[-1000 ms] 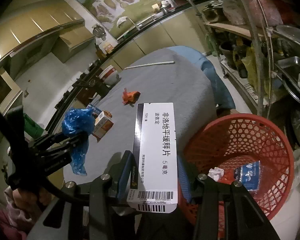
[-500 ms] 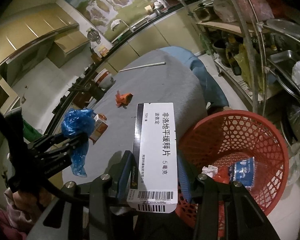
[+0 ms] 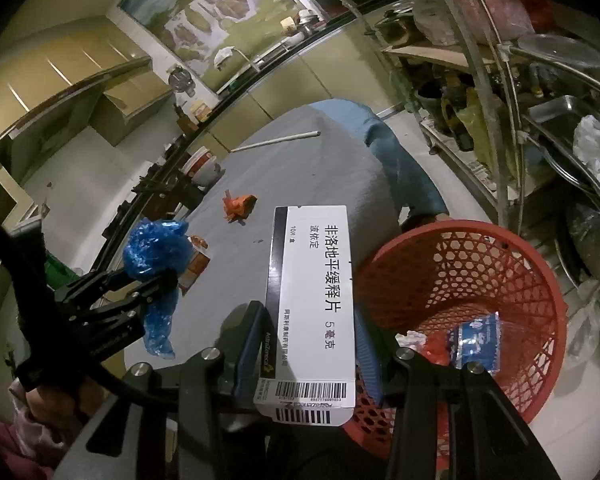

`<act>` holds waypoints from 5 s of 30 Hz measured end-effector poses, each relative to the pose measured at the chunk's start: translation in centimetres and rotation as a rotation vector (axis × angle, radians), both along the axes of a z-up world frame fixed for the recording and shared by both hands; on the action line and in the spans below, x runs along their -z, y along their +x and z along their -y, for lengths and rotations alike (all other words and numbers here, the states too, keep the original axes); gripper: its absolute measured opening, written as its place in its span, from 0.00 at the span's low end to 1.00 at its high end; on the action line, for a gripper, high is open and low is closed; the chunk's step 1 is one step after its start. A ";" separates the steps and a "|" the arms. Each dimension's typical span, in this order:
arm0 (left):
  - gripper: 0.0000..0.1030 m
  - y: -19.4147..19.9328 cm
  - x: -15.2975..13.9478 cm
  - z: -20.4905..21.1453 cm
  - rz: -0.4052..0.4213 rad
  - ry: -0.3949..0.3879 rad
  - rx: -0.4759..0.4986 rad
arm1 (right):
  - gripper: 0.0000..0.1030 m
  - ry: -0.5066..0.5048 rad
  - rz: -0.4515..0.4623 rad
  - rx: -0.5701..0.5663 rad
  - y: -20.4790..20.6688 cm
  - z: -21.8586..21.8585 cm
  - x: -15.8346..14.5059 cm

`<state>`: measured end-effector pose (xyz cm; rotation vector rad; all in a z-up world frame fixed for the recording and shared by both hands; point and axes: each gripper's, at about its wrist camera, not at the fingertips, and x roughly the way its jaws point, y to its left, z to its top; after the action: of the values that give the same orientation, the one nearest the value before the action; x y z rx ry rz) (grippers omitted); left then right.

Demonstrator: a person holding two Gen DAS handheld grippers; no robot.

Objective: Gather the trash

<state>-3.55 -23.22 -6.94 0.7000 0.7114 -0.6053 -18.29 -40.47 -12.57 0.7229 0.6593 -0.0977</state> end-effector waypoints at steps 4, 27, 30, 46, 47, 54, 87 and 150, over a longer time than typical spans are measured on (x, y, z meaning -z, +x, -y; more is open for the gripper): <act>0.51 -0.4 0.1 0.7 0.003 0.008 0.019 | 0.46 0.006 -0.001 0.015 -0.4 0.5 0.2; 0.51 -2.4 0.7 5.3 -0.029 0.022 0.149 | 0.46 0.079 -0.018 0.102 -3.0 3.9 2.4; 0.51 -2.3 1.1 6.3 -0.143 -0.030 0.193 | 0.46 0.105 -0.031 0.126 -3.4 4.5 3.2; 0.59 -1.0 3.5 7.2 -0.462 -0.148 0.232 | 0.61 0.283 -0.064 0.265 -5.0 7.7 5.5; 0.59 -0.6 3.4 6.4 -0.462 -0.157 0.221 | 0.61 0.272 -0.060 0.271 -5.0 7.7 5.2; 0.59 1.4 3.7 -0.2 -0.383 -0.153 0.089 | 0.61 0.192 -0.052 0.199 -2.6 5.3 3.5; 0.59 2.8 -1.6 -27.7 -0.024 -0.347 -0.466 | 0.61 -0.135 0.084 -0.209 4.3 -12.8 -8.1; 0.59 9.1 -0.8 -26.6 -0.193 -0.403 -0.460 | 0.61 -0.162 0.027 -0.302 8.3 -14.8 -5.8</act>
<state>5.57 3.36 -6.09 0.0940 0.8640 -0.3748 -9.99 -25.64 -6.80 0.4620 0.7190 0.1345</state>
